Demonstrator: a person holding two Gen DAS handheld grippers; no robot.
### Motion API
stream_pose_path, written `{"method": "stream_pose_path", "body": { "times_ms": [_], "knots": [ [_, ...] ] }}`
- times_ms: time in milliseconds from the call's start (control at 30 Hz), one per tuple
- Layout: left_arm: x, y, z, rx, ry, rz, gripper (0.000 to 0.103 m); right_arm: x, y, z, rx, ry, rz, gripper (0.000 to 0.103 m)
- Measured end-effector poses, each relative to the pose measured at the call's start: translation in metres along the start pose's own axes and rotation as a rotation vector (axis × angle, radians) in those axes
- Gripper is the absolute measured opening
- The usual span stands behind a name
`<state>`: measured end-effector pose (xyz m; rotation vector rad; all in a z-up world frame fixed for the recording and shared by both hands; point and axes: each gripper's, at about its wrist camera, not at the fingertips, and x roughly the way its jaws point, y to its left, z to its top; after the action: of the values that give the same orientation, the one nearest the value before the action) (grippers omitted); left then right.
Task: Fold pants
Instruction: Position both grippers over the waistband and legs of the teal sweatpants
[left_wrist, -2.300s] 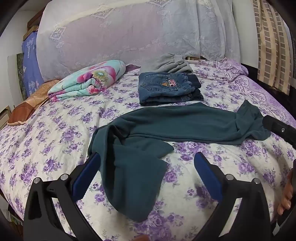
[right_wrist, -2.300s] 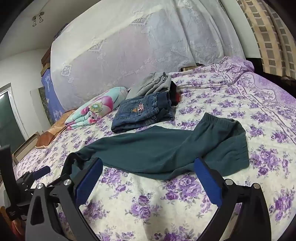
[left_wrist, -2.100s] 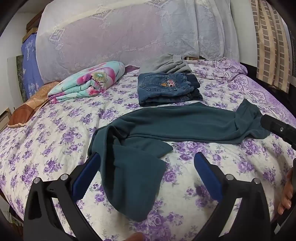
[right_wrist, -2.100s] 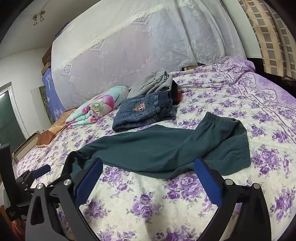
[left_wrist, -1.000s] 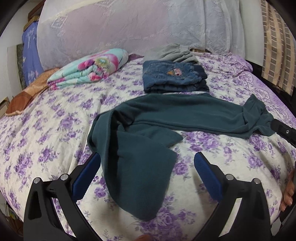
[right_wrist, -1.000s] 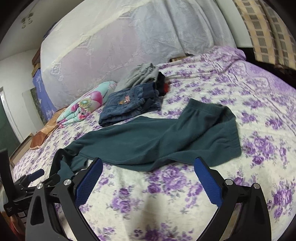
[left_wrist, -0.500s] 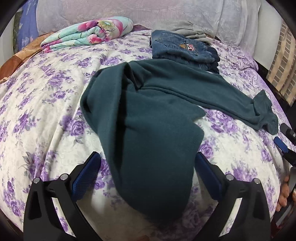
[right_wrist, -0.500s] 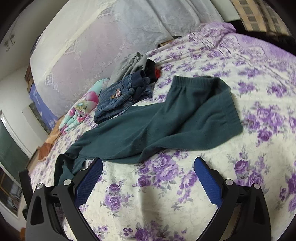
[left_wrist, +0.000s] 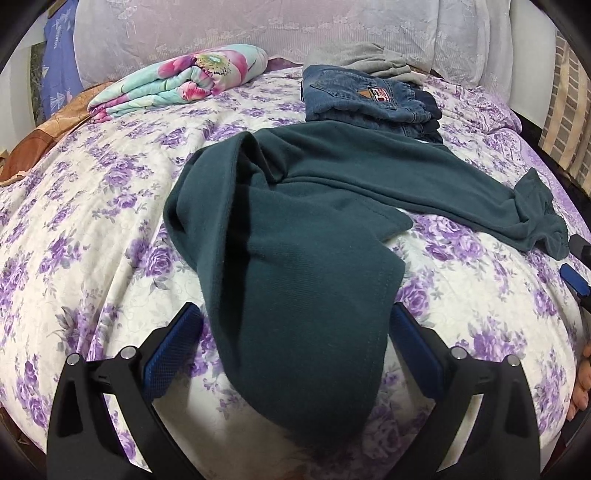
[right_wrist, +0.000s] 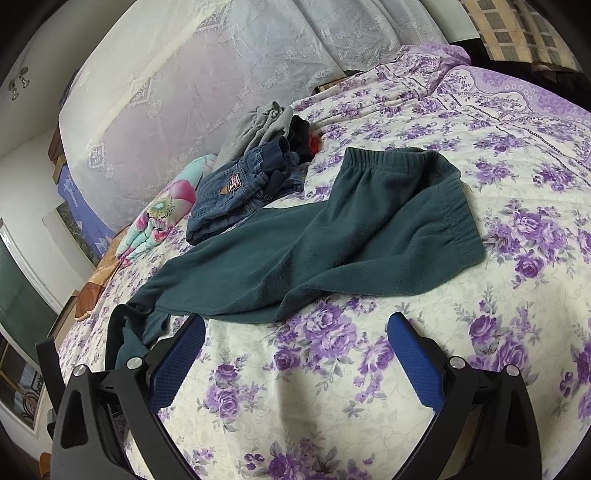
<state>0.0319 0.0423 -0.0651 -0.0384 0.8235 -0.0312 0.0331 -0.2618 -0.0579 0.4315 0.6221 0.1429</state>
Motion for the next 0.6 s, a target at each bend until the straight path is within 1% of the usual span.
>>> {"method": "stream_pose_path", "body": {
  "times_ms": [167,600],
  "knots": [
    [-0.0017,0.0010,-0.0006,-0.004,-0.017,0.003,0.098,0.0009,0.0019,0.0002,-0.006,0.002,-0.007,0.099],
    [-0.0076,-0.0072,-0.0026,0.051,-0.069,0.065,0.098,0.0014,0.0019,0.0002,-0.005,0.003,-0.006,0.099]
  ]
}}
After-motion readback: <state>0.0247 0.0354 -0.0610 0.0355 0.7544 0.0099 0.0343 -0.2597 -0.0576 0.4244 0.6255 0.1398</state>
